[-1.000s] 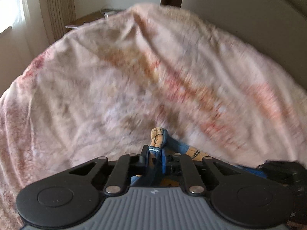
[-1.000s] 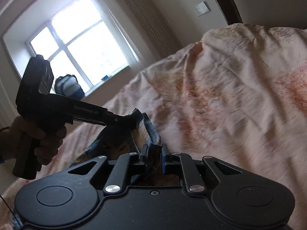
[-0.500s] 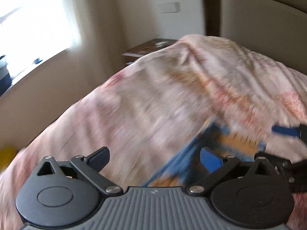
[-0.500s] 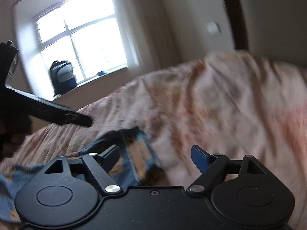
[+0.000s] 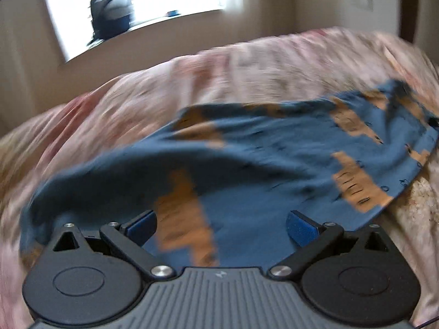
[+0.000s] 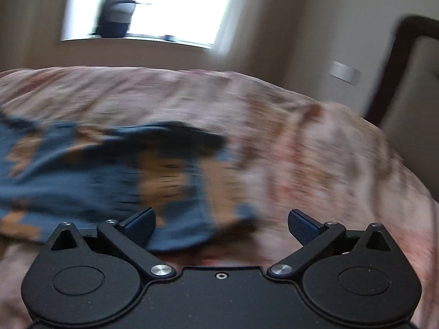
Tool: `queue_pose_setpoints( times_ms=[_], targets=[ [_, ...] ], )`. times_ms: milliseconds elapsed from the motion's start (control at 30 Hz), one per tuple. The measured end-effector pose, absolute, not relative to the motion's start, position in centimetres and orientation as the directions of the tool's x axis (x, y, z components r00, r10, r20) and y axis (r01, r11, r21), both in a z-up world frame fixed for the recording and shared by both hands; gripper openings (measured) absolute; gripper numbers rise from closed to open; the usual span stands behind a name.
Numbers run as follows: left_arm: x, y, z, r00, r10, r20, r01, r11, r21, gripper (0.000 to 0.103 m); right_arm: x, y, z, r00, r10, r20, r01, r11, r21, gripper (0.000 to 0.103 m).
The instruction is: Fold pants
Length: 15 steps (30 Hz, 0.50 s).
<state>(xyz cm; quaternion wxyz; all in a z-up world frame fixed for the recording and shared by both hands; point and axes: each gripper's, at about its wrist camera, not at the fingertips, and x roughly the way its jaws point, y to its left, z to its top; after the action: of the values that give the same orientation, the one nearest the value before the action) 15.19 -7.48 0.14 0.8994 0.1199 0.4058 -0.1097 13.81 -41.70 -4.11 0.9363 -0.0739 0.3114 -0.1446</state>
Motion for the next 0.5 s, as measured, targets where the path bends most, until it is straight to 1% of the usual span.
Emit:
queue_pose_setpoints(
  times_ms=[67,100,200,267,300,367,500],
  targets=[
    [14.2,-4.6,0.5,0.676,-0.108,-0.729,0.239,0.968,0.078,0.102,13.4,-42.3,-3.5,0.763,-0.358,-0.538,0.29,0.934,-0.209,0.102],
    [13.5,-3.2,0.8,0.695,-0.11,-0.711,0.211,0.976,0.055,0.102,12.8,-42.2,-2.9,0.777,-0.352,-0.522,0.293,0.936,-0.195,0.102],
    [12.4,1.1,1.6,0.737,-0.091,-0.67,0.119,0.993,-0.005,0.102,13.2,-39.9,-1.4,0.84,-0.244,-0.484,0.184,0.968,-0.17,0.102],
    [12.0,4.1,1.8,0.758,-0.055,-0.65,0.047,0.998,-0.031,0.102,14.6,-37.0,-0.7,0.869,-0.096,-0.485,0.017,0.986,-0.166,0.102],
    [12.1,5.5,1.8,0.76,-0.035,-0.649,0.015,0.999,-0.036,0.102,15.9,-35.2,-0.6,0.861,0.003,-0.508,-0.092,0.984,-0.15,0.102],
    [12.3,8.0,1.6,0.759,0.016,-0.651,-0.058,0.997,-0.043,0.102,19.0,-31.9,-0.4,0.82,0.162,-0.549,-0.261,0.959,-0.107,0.102],
    [12.4,11.8,1.0,0.753,0.073,-0.654,-0.176,0.98,-0.094,0.102,25.0,-23.1,0.2,0.688,0.475,-0.548,-0.564,0.825,0.007,0.102]
  ],
)
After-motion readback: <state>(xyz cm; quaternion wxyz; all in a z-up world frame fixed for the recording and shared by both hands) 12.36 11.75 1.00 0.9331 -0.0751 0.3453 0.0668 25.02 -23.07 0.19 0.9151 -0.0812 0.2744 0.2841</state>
